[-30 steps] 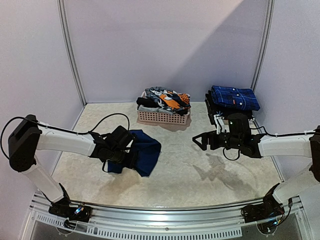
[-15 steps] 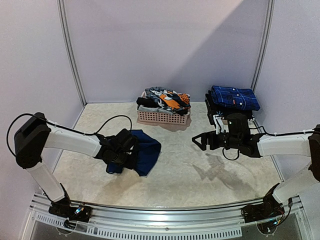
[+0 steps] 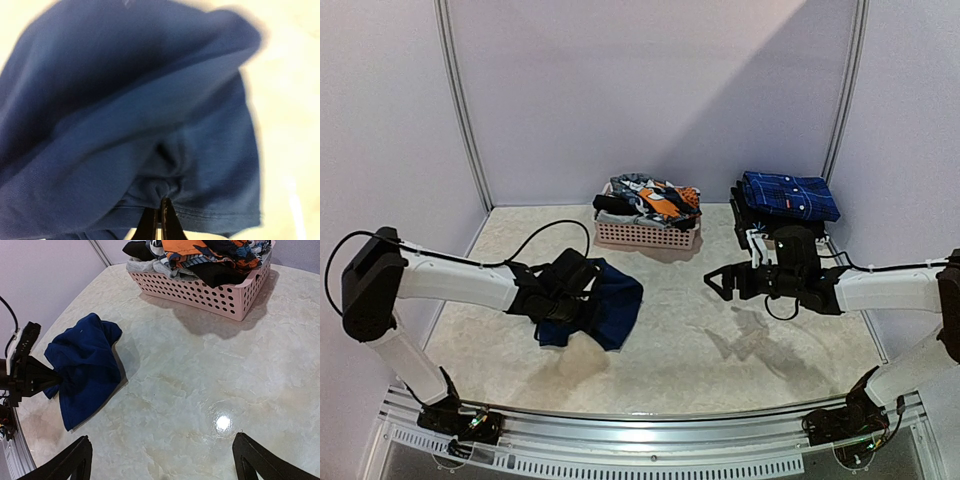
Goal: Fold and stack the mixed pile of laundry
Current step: Move the crumpled T-shirt to the bin, then pick up the crumpled T-shirt from the center of the board.
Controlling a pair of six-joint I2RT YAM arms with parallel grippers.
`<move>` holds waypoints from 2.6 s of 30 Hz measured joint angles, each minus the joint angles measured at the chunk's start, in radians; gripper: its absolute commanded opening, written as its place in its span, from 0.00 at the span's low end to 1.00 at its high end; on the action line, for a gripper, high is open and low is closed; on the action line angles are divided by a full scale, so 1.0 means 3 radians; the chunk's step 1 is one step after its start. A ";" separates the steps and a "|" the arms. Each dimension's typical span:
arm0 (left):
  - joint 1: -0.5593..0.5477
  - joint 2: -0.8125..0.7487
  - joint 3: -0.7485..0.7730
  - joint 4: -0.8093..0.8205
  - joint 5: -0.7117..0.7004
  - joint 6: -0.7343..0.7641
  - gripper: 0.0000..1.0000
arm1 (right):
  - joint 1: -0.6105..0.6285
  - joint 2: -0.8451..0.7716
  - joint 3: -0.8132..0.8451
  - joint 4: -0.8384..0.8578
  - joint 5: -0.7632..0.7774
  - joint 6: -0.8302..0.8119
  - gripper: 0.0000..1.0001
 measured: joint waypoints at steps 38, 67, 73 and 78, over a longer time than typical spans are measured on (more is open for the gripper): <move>-0.0689 -0.0535 0.0324 -0.0019 0.0384 0.0678 0.82 | 0.0013 -0.0543 -0.0281 0.0195 0.0127 0.0004 0.99; -0.0062 -0.0944 -0.0631 -0.0242 -0.0253 0.0009 0.70 | 0.1520 0.0916 0.0889 -0.0515 0.0872 -0.0572 0.94; 0.0041 -0.0703 -0.0631 0.0058 -0.0191 0.0053 0.65 | 0.1521 0.1092 0.1072 -0.0619 0.0992 -0.0540 0.76; 0.0135 -0.0435 -0.0631 0.0406 -0.0078 0.0168 0.37 | 0.1542 0.1253 0.1189 -0.0652 0.1082 -0.0493 0.48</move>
